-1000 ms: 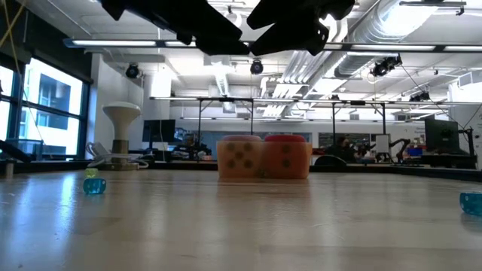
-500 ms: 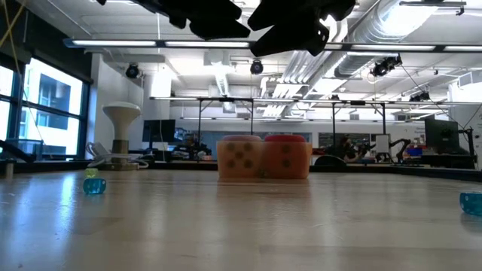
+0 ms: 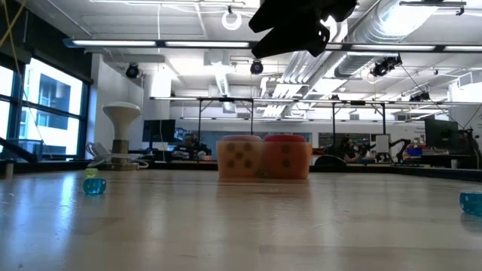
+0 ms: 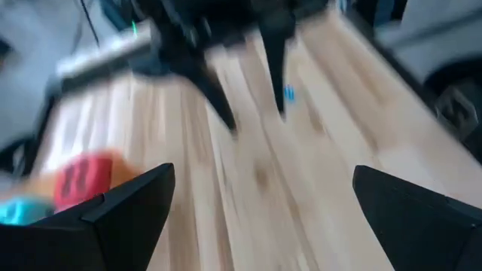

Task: Pick & Place Dice
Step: Put the purple die into the orange bin

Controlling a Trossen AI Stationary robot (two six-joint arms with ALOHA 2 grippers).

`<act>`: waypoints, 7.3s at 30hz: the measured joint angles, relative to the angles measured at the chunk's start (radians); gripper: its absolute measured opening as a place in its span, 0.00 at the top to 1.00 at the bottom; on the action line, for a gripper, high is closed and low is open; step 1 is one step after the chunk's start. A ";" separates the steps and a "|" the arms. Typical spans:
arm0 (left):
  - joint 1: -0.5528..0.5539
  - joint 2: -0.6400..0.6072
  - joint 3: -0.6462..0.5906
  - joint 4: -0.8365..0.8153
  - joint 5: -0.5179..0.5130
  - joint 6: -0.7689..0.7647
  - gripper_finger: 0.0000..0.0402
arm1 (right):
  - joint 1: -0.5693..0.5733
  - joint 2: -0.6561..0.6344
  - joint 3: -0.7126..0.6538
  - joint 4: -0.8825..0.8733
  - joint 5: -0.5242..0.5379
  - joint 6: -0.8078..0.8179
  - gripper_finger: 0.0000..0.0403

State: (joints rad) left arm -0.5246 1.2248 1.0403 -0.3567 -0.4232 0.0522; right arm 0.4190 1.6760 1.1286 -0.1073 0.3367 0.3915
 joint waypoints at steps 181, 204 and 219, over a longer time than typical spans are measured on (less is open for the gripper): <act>-0.333 0.538 0.181 -0.270 0.313 -0.677 0.01 | -0.036 0.000 0.000 0.066 -0.026 -0.157 0.47; -0.278 0.537 0.134 -0.171 0.427 -0.624 0.05 | -0.036 0.000 0.000 0.067 -0.026 -0.157 0.47; -0.281 0.538 0.086 -0.033 0.413 -0.615 0.07 | -0.035 0.000 0.000 0.067 -0.026 -0.150 0.47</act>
State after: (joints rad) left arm -0.8051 1.7626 1.1263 -0.3896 -0.0104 -0.5623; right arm 0.3838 1.6760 1.1286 -0.0406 0.3103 0.2417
